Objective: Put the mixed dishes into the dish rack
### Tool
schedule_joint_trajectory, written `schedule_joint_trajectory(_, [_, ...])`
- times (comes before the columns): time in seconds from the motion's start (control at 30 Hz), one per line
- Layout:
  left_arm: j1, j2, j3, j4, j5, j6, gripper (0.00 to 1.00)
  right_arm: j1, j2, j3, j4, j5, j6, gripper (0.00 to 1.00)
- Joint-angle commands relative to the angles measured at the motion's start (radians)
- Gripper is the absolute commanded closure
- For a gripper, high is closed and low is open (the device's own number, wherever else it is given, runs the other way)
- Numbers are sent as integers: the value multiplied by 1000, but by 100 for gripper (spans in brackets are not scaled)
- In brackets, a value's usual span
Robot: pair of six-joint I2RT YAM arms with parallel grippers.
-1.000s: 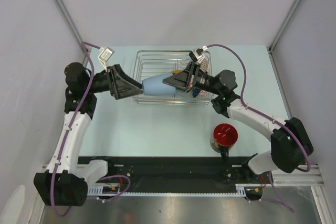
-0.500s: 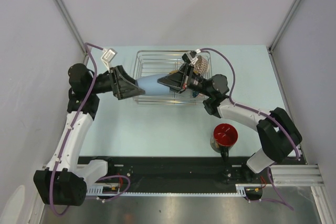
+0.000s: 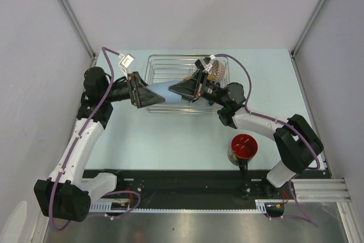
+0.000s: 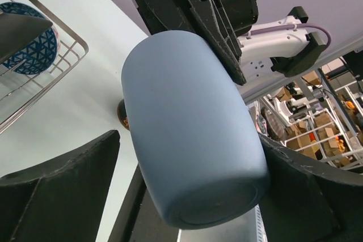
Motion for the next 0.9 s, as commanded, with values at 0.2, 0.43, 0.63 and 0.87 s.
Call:
schedule_joint_trajectory(0.2, [-20,19,113,-207,-120,181,85,7,2,11,51,7,-23,98])
schedule_joint_trajectory(0.43, [-18,43,346,-603,-362,598,100,-89,-90,9,-190,-92,-133,65])
schedule_joint_trajectory(0.63, [-12,78,443,-725,-596,772,100,-229,-231,11,-581,-153,-382,44])
schedule_joint_trajectory(0.87, [-20,360,604,-787,-886,893,100,-290,-470,12,-1039,-46,-727,43])
